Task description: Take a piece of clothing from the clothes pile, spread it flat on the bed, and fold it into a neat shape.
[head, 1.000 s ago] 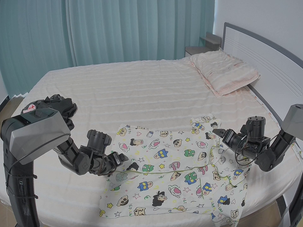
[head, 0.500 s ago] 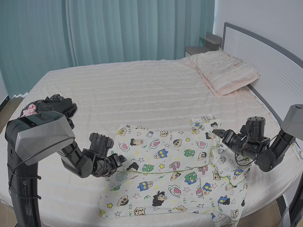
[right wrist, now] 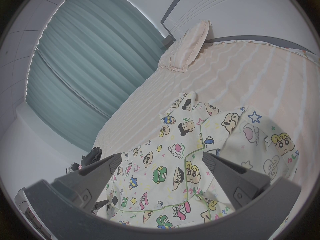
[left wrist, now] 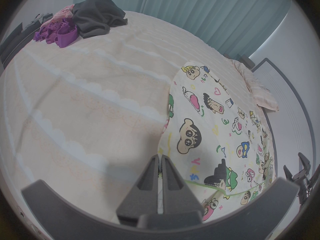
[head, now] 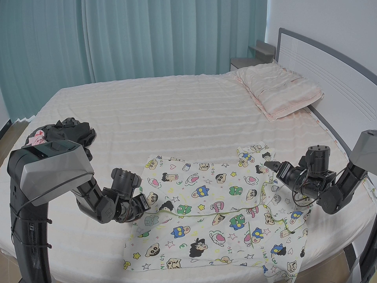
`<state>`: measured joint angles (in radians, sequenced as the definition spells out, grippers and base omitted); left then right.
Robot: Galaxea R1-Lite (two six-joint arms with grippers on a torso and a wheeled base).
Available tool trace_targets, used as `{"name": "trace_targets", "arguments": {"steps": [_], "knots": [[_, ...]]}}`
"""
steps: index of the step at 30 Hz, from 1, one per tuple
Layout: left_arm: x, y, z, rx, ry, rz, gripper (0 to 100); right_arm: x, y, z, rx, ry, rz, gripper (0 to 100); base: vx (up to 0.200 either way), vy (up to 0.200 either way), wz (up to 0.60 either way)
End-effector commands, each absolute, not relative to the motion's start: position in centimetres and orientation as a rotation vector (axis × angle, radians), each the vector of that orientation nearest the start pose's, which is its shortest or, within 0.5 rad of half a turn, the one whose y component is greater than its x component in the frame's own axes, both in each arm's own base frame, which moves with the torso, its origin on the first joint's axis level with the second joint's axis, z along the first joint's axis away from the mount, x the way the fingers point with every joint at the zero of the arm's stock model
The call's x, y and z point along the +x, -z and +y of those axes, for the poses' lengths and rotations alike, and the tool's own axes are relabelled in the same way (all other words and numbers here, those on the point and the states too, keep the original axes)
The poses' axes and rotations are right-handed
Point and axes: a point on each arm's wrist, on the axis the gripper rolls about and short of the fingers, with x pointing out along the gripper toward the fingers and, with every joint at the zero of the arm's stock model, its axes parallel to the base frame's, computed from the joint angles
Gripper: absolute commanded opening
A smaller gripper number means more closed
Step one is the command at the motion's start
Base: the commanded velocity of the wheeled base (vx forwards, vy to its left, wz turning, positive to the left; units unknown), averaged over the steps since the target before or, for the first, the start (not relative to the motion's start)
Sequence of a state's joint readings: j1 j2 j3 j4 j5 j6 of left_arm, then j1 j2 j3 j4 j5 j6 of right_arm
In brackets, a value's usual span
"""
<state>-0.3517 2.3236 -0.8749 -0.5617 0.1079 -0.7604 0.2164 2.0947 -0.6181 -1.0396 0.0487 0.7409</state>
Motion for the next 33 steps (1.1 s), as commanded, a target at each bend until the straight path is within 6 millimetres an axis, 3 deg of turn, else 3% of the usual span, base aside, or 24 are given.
{"name": "trace_targets", "arguments": {"steps": [1, 20, 21, 26, 33], "knots": [[34.3, 2.3, -12.1, -0.505, -0.120, 0.893, 0, 32.6, -4.8, 7.3, 0.687, -0.087, 0.517, 100, 0.000, 0.000, 0.00], [33.5, 2.7, -11.6, -0.449, -0.193, 0.881, 0, 32.6, -4.8, 7.3, 0.687, -0.085, 0.516, 100, 0.000, 0.000, 0.00], [33.6, 2.6, -11.6, -0.451, -0.193, 0.879, 100, 32.6, -4.8, 7.3, 0.688, -0.087, 0.517, 100, 0.000, 0.000, 0.00], [33.2, 1.9, -11.4, -0.463, -0.196, 0.872, 100, 32.6, -4.8, 7.3, 0.687, -0.085, 0.518, 100, 0.000, 0.000, 0.00], [30.4, -2.8, -10.4, -0.563, -0.116, 0.830, 100, 32.6, -4.8, 7.3, 0.689, -0.088, 0.518, 100, 0.000, 0.000, 0.00]]}}
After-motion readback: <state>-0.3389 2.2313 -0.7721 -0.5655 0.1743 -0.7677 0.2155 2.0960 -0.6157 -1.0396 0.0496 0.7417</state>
